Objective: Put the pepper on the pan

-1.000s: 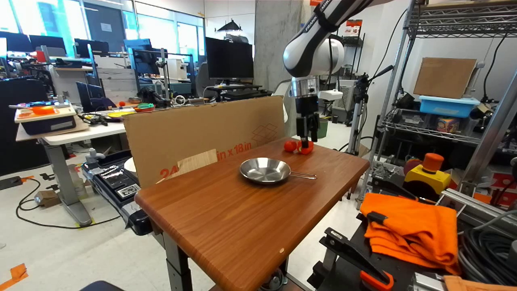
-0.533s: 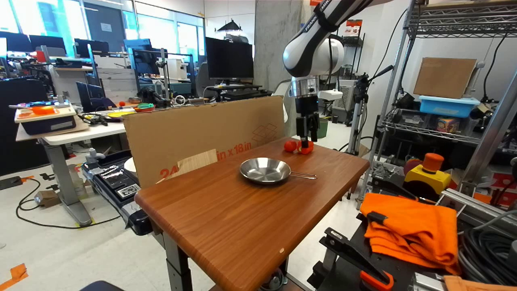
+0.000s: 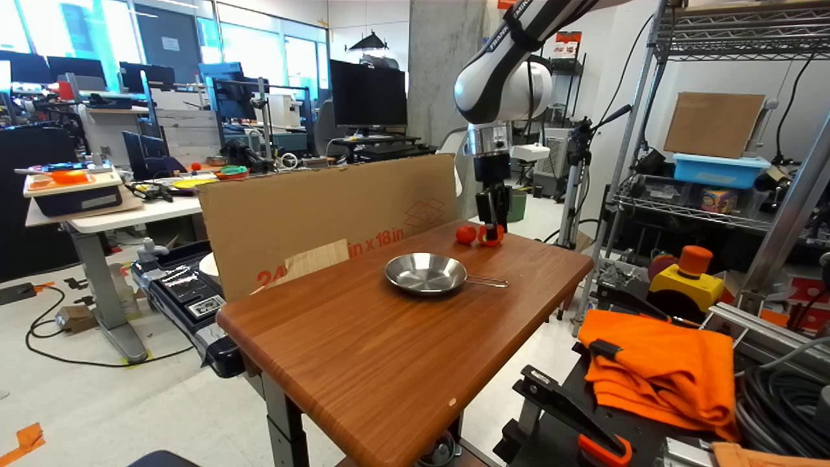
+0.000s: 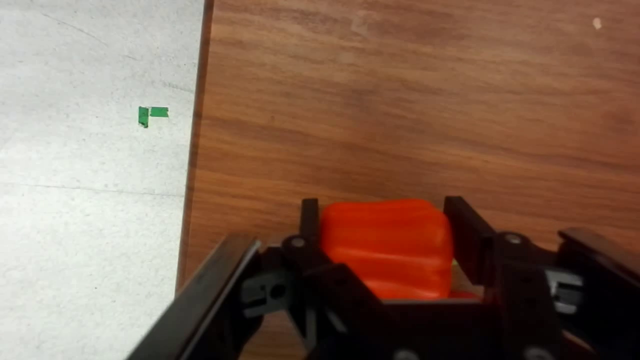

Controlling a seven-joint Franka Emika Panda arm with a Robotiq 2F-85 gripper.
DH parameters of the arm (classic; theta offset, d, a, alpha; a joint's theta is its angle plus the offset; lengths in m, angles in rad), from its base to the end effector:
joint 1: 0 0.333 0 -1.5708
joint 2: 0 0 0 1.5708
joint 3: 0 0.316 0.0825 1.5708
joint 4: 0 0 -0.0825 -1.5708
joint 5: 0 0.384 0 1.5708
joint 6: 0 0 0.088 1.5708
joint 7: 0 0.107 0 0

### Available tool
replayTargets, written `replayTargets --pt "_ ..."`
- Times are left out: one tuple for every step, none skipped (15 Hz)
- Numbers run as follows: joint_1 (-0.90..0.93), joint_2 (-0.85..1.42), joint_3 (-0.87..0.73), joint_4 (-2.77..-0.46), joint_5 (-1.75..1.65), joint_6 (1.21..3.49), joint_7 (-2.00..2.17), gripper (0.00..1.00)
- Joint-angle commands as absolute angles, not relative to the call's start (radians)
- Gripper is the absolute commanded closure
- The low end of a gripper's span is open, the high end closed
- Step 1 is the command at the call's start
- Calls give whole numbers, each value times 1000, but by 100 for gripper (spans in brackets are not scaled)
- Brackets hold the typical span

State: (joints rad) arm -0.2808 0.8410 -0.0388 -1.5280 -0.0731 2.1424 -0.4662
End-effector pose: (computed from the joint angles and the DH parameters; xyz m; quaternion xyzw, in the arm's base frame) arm 0.6452 -0.2134 0.1413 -0.9876 -0.1005 0.1209 0.0031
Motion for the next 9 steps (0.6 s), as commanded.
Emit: replayTargets --pt "-285 866 -37 -1496 -71 2127 -463 62" --pt "-286 864 -36 -1497 -71 2130 -465 62" --pt "-285 861 -36 -1498 -72 2131 -464 62" --pt "-283 858 -37 -1499 -73 2134 -462 62" --pt "-282 851 -36 -1506 -73 2138 -461 62" --pt "-280 838 -38 -1516 -75 2150 -457 62" --pt "-276 826 -42 -1525 -77 2157 -446 62" --pt "-275 810 -43 -1534 -76 2162 -439 62" --pt "-274 785 -43 -1551 -75 2170 -432 62"
